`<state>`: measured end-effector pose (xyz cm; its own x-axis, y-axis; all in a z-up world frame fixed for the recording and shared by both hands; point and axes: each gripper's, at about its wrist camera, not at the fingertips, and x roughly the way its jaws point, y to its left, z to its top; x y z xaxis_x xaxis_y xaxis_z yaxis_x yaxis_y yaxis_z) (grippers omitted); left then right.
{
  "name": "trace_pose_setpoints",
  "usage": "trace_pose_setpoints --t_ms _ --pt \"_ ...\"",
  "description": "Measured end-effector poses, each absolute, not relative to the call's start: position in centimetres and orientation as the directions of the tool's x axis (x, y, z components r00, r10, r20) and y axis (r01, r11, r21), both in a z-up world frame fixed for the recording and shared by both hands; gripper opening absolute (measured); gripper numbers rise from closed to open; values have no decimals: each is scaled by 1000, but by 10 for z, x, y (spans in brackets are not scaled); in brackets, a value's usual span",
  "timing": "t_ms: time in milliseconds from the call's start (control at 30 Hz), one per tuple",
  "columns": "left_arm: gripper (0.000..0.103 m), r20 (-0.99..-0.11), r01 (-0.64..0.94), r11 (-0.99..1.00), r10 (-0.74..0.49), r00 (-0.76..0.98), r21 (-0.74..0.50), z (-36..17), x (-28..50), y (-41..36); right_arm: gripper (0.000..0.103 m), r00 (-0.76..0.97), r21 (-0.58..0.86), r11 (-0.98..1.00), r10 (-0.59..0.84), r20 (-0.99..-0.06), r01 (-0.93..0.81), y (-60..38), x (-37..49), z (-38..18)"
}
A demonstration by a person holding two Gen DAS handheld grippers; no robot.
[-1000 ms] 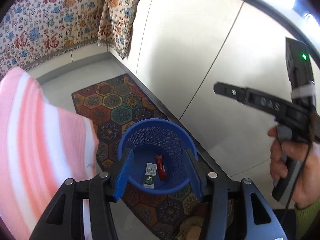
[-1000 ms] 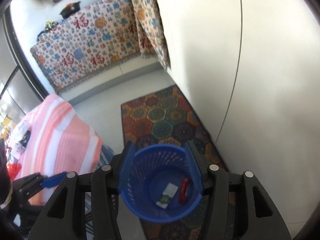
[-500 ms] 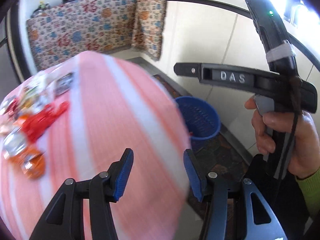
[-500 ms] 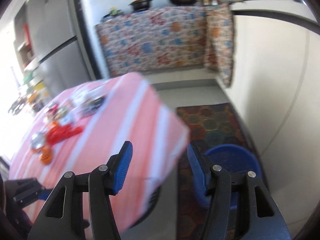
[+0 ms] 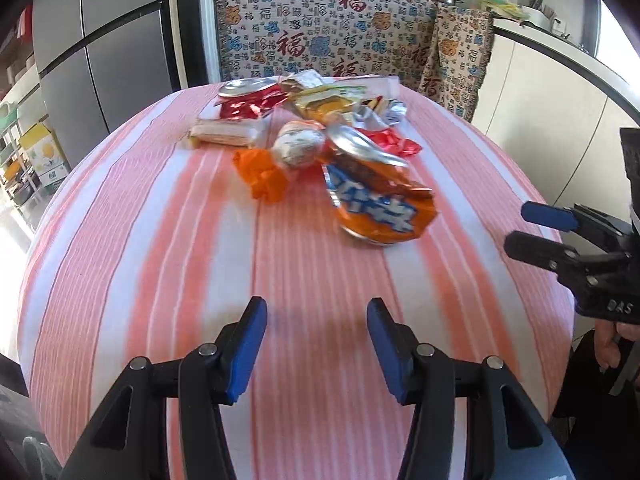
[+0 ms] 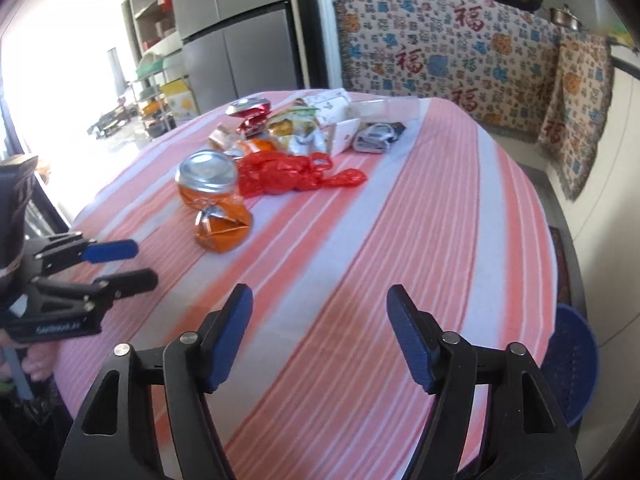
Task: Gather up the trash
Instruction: 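Return both tools to the table, right tool toward the crushed orange can, then grasp the crushed orange can with right tool while left tool grasps the wrapped bread roll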
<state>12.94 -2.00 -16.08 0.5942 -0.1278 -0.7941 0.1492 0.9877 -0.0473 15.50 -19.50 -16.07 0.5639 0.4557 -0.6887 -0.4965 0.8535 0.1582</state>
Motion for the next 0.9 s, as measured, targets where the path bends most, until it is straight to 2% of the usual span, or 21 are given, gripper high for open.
trace_pose_setpoints --t_ms 233,600,667,700,900 --pt "53 -798 170 984 -143 585 -52 -172 151 23 81 477 110 788 470 -743 -605 -137 171 -170" --pt "53 -783 192 981 -150 603 -39 -173 147 28 81 445 94 772 456 -770 -629 -83 206 -178" --pt "53 -783 191 981 -146 605 -36 -174 148 28 72 452 86 771 456 -767 -631 -80 206 -177" --pt "53 -783 191 981 -145 605 -34 -174 148 27 57 456 87 771 459 -763 -631 -80 206 -175" --pt "53 -783 194 980 -152 604 -40 -174 148 28 57 460 110 786 461 -759 -608 -106 190 -174"
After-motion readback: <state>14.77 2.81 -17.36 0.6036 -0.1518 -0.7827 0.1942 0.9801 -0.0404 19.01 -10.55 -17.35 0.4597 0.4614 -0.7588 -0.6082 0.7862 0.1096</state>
